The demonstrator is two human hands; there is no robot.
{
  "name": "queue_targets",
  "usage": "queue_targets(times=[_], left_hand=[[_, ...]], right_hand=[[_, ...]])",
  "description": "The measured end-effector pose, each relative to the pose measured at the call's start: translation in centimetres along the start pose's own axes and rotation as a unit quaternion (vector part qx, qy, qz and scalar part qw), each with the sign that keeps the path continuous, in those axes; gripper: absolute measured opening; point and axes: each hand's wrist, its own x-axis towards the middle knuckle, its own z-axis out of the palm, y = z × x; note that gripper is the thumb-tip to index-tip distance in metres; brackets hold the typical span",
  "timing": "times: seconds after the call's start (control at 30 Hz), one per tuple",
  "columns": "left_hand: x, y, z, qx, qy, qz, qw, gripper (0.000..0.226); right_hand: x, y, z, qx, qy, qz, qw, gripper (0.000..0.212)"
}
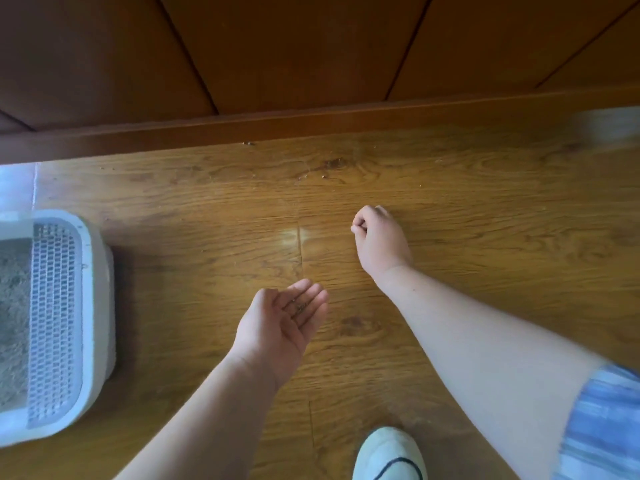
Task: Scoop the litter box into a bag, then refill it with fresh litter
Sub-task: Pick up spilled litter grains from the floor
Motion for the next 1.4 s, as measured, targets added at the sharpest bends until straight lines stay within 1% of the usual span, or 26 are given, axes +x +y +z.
queue_targets(times=[0.03, 0.17, 0.27, 0.37, 0.43, 0.47, 0.53, 0.57, 0.63, 0.7, 0.73, 0.77, 0.8, 0.87, 0.9, 0.93, 0.97, 1.03, 1.17, 1.3, 1.4], left_hand=[[0.2, 0.0, 0.1, 0.001, -0.002, 0.0, 1.0, 0.043], [0.6, 0.4, 0.6, -0.006, -0.022, 0.003, 1.0, 0.044], [0.7, 0.6, 0.7, -0.007, -0.031, 0.005, 0.999, 0.045], [0.9, 0.7, 0.7, -0.01, -0.032, 0.003, 0.999, 0.046], [0.9, 0.6, 0.6, -0.011, -0.03, 0.001, 0.999, 0.046], [0.9, 0.5, 0.5, -0.011, -0.028, -0.001, 1.0, 0.045], [1.0, 0.3, 0.4, -0.008, -0.024, -0.002, 1.0, 0.046], [1.2, 0.2, 0.5, -0.006, -0.023, -0.002, 1.0, 0.046], [1.5, 0.0, 0.7, -0.01, -0.028, -0.001, 1.0, 0.047], [1.8, -0.2, 0.8, -0.019, -0.044, -0.002, 0.999, 0.047], [1.9, -0.3, 0.9, -0.026, -0.046, -0.002, 0.999, 0.047], [2.1, -0.4, 0.9, -0.032, -0.041, -0.002, 0.999, 0.047], [2.3, -0.5, 0.9, -0.035, -0.031, -0.002, 0.999, 0.047], [2.8, -0.6, 1.1, -0.029, -0.009, 0.003, 1.0, 0.047], [3.0, -0.6, 1.1, -0.024, -0.002, 0.005, 1.0, 0.047], [3.0, -0.6, 1.2, -0.018, 0.002, 0.007, 1.0, 0.047], [3.0, -0.6, 1.2, -0.011, 0.004, 0.008, 1.0, 0.047], [2.8, -0.5, 1.2, 0.0, 0.007, 0.012, 1.0, 0.046], [2.3, -0.1, 1.2, 0.005, 0.006, 0.023, 1.0, 0.045], [2.3, 0.0, 1.4, 0.007, 0.0, 0.027, 1.0, 0.047], [2.6, -0.3, 1.7, 0.006, -0.009, 0.025, 1.0, 0.048]], right_hand=[[0.1, 0.1, -0.1, 0.008, -0.005, 0.006, 1.0, 0.003], [0.3, 0.3, -0.4, 0.021, -0.013, 0.026, 0.999, 0.008], [0.4, 0.5, -0.4, 0.001, -0.003, 0.009, 1.0, 0.005], [0.4, 0.6, -0.6, -0.023, -0.009, -0.005, 1.0, 0.011], [0.3, 0.2, -0.8, -0.036, -0.018, -0.004, 0.999, 0.012], [0.1, -0.2, -0.8, -0.032, -0.017, -0.003, 0.999, 0.012], [-1.0, -1.4, -1.2, 0.022, -0.012, -0.02, 0.999, 0.012], [-1.9, -2.1, -1.4, 0.054, -0.026, -0.051, 0.997, 0.012], [-4.4, -3.4, -1.7, 0.095, -0.099, -0.124, 0.983, 0.011], [-6.6, -3.8, -1.9, 0.114, -0.178, -0.16, 0.964, 0.01], [-7.0, -3.4, -1.9, 0.113, -0.191, -0.167, 0.961, 0.01], [-6.8, -2.9, -1.9, 0.108, -0.176, -0.161, 0.965, 0.011], [-6.0, -2.0, -1.9, 0.099, -0.136, -0.142, 0.975, 0.013], [-3.6, -0.2, -2.4, 0.077, -0.042, -0.062, 0.994, 0.015], [-2.3, 0.6, -2.7, 0.067, -0.01, -0.014, 0.998, 0.014], [-1.1, 1.4, -3.0, 0.056, 0.011, 0.022, 0.998, 0.013], [-0.1, 1.9, -3.1, 0.044, 0.022, 0.041, 0.998, 0.011], [1.3, 2.4, -2.9, 0.033, 0.03, 0.046, 0.998, 0.007], [2.2, 2.3, -1.8, 0.014, 0.009, 0.021, 1.0, 0.002], [2.0, 2.6, -1.2, 0.019, 0.021, 0.005, 1.0, 0.002], [2.1, 2.6, -0.9, 0.003, 0.047, 0.0, 0.999, 0.006]])
